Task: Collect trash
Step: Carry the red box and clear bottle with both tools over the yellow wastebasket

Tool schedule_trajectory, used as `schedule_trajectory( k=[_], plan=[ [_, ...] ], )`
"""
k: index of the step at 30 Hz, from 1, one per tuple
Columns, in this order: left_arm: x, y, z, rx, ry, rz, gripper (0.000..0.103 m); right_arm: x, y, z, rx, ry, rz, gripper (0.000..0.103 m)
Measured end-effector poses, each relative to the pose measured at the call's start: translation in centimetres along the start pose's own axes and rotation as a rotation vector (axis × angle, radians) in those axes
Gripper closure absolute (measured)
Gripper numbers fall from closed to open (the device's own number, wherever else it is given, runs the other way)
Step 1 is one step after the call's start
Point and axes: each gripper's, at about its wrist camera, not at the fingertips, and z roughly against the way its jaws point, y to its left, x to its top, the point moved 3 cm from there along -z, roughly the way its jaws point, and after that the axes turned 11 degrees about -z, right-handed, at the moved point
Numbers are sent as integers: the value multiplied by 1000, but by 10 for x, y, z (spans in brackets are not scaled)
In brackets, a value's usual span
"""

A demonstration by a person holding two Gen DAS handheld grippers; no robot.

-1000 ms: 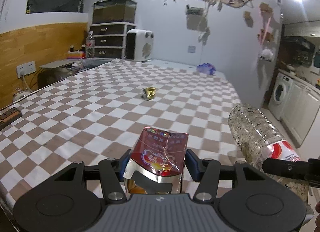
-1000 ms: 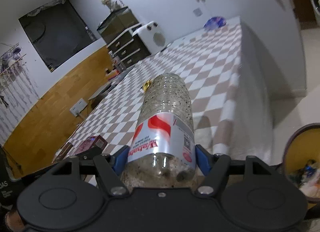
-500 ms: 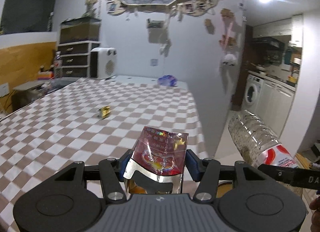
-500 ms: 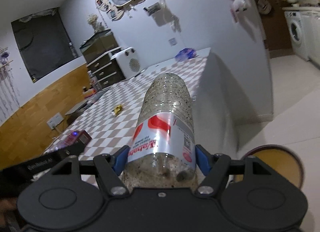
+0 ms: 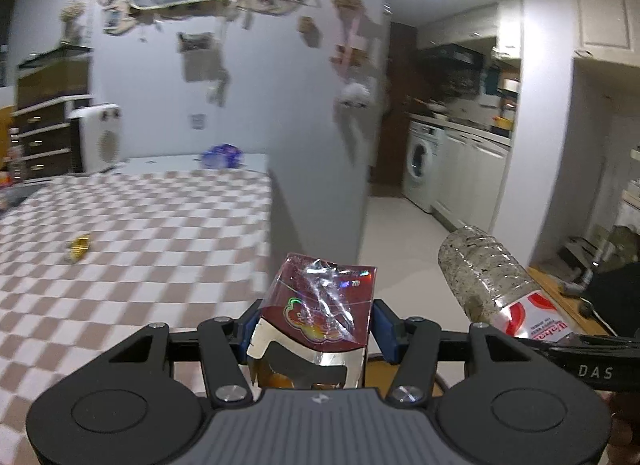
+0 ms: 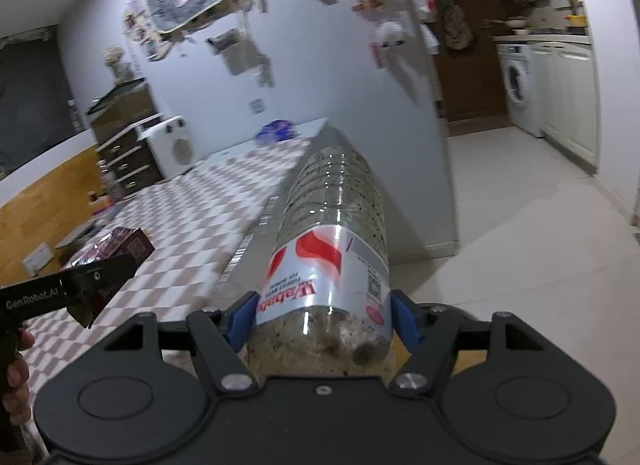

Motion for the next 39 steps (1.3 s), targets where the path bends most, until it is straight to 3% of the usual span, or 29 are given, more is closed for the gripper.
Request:
schedule_trajectory(
  k=[10,20,28,33,39],
  plan=[
    [16,-49,-51,-115,34,-31,47,10,-55,-2,-147,-14,-61,32],
    [31,-95,-116,-280,127,72,47,13,-94,-16,-259,12,-103,32],
    [2,-100,-195,-298,337,52,47,13,-117,-44,-305,85,-130,32],
    [-27,-88,-235,-281,473,40,47,16,-129,-78,-292,192,-176,32],
    [-55,-75,-266,-271,577,64,47,12,-139,-126,-295,339,-217,31]
  ],
)
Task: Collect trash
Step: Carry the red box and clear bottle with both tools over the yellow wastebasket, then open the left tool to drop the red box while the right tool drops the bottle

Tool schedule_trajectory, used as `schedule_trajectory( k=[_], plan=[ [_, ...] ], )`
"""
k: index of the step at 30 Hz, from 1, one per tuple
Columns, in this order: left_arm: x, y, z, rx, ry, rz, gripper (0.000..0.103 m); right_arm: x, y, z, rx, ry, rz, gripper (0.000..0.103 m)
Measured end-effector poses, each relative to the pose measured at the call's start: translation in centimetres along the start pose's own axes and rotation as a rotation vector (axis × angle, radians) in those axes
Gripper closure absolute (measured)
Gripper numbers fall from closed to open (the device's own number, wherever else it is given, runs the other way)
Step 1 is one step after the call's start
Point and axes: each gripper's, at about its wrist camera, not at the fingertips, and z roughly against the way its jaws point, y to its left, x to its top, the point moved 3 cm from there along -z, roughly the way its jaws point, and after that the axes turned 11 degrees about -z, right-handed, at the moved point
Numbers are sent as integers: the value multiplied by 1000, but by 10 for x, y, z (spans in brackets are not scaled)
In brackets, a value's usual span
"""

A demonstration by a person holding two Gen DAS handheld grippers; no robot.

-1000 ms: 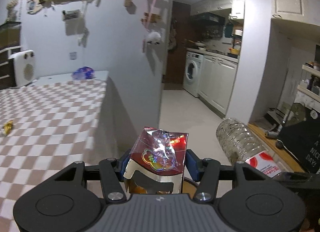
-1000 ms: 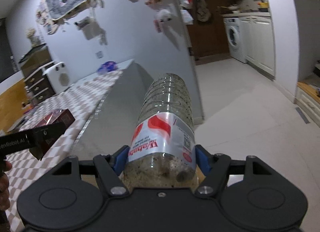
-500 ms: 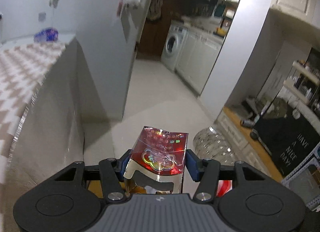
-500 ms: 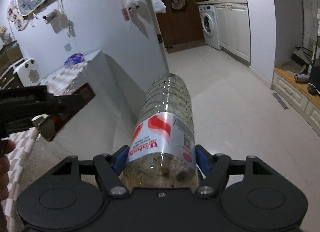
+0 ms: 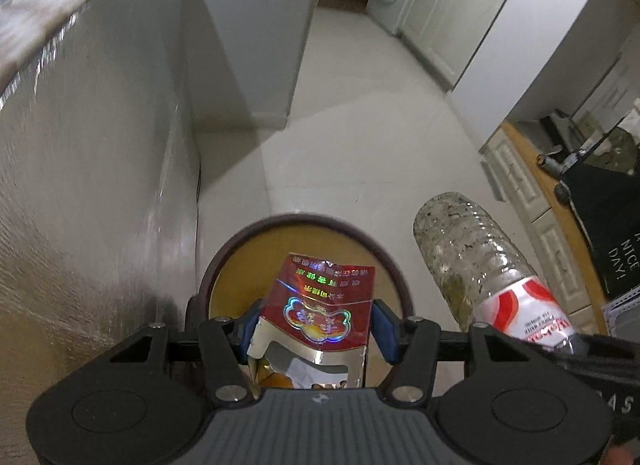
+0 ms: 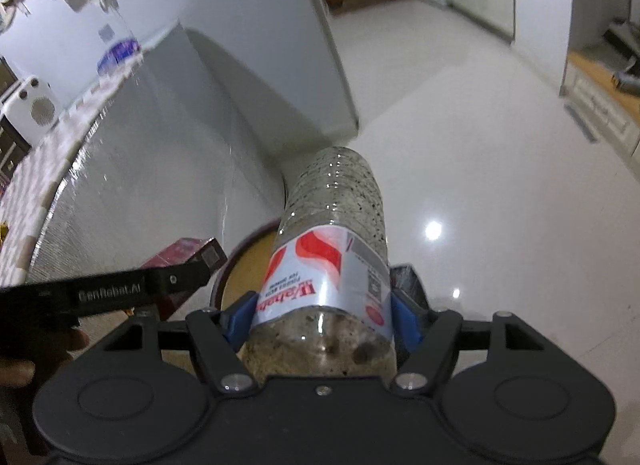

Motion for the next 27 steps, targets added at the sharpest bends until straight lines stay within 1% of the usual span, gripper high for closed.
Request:
schedule_trajectory(
  k=[3,7,12,16,21,24,27],
  plan=[
    [-6,9,-17,12,38,16,47,2,4,-24,-18,52,-3,31],
    [-11,19,-39,13,104,25,47,6,3,-56,-27,135,-56,31],
    [-13,21,-58,10,163,0,47,10,7,-91,-38,205,-82,31],
    [-14,25,-75,34,212,1,47,11,10,-119,-41,265,-96,31],
    [-13,26,-85,29,236,-2,47,12,8,-147,-46,316,-130,31],
    [-14,25,-87,28,242,-6,47,14,9,-157,-57,329,-125,31],
    [-14,22,-88,26,242,-11,47,14,10,-158,-62,344,-122,31]
  ],
)
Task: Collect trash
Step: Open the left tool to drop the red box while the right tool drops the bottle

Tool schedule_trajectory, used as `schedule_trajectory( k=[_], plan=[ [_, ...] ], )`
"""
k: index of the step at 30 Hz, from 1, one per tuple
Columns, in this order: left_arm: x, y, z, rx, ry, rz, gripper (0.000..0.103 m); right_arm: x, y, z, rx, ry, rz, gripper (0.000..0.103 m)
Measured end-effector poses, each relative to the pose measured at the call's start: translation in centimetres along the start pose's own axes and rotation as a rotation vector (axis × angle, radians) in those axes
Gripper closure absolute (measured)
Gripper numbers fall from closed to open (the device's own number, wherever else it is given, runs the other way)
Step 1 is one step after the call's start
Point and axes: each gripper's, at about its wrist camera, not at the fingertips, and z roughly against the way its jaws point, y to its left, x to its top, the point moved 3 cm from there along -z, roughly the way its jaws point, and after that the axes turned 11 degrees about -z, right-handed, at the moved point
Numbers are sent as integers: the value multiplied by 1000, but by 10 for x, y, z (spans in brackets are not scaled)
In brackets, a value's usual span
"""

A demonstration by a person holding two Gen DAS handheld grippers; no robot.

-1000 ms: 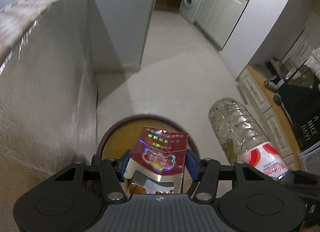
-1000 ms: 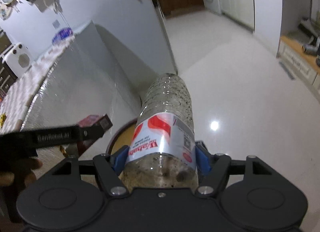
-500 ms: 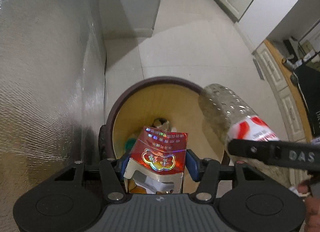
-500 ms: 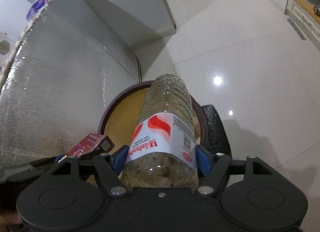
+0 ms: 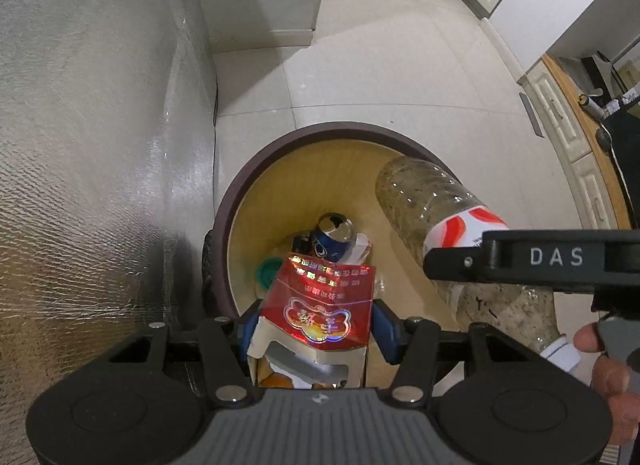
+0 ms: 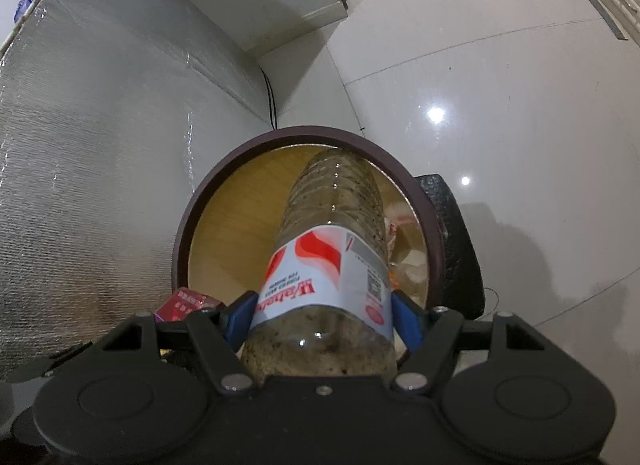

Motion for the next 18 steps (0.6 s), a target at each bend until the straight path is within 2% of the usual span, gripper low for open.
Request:
schedule_trajectory(
  k=[8,10,12,15,18],
  plan=[
    [0,2,0,-3,-17,22,45,6,6,4,31,-9,25,30],
    [0,3,-1,-2,-15,28,40,6,8,5,40,-12,31,30],
    [0,4,0,3,-12,32,25,5,9,6,47,-18,34,30],
    [0,3,1,-1,-14,29,20,3,5,7,51,-24,21,23],
    [1,2,1,2,-9,27,19,1,2,10,67,-26,13,21]
  ],
)
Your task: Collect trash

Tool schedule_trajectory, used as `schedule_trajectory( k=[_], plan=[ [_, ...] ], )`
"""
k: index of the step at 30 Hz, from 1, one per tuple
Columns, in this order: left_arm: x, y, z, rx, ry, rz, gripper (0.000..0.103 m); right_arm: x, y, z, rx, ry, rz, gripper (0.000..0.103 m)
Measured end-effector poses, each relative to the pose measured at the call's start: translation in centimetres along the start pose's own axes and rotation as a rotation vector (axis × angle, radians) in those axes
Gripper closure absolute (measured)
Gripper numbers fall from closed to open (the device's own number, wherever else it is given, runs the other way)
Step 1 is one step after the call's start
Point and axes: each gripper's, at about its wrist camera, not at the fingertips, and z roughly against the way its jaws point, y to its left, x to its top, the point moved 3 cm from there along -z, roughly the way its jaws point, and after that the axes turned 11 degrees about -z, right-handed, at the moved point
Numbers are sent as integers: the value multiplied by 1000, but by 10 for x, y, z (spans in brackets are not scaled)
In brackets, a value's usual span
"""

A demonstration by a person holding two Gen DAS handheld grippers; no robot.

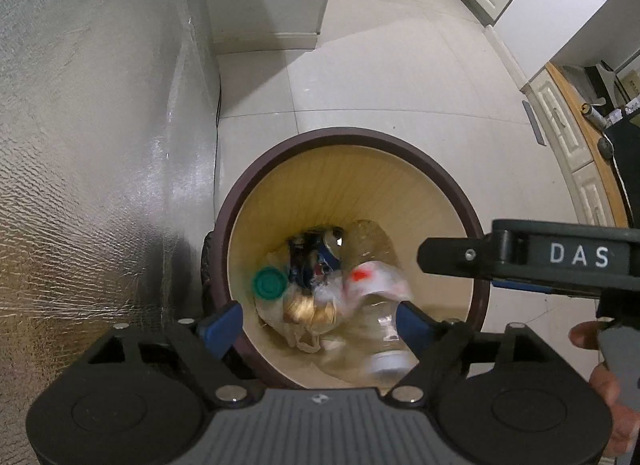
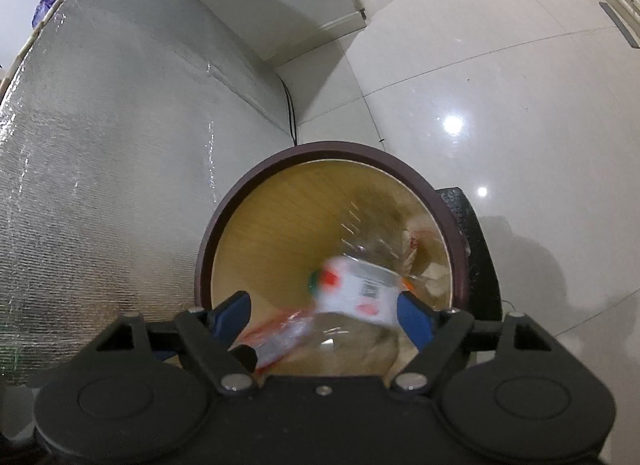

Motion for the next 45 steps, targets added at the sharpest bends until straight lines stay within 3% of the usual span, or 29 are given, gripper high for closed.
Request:
schedule_trajectory(
  k=[12,18,27,37,45],
  plan=[
    [-1,-3,-4,3,12,-14,7,-11,-5,16,-73,-18,98,16],
    [-3,-4,-5,16,14,-30,0,-16,-13,24,-75,-50,114,9],
    [-12,-15,4,35,9,-72,0,-20,-22,45,-42,-118,94,0],
    [-26,-21,65,62,-104,-51,0,-40,-21,96,-43,-232,132,0],
    [-46,-30,130,58,-210,-40,0,-67,-8,162,-15,-366,194,0]
  ],
)
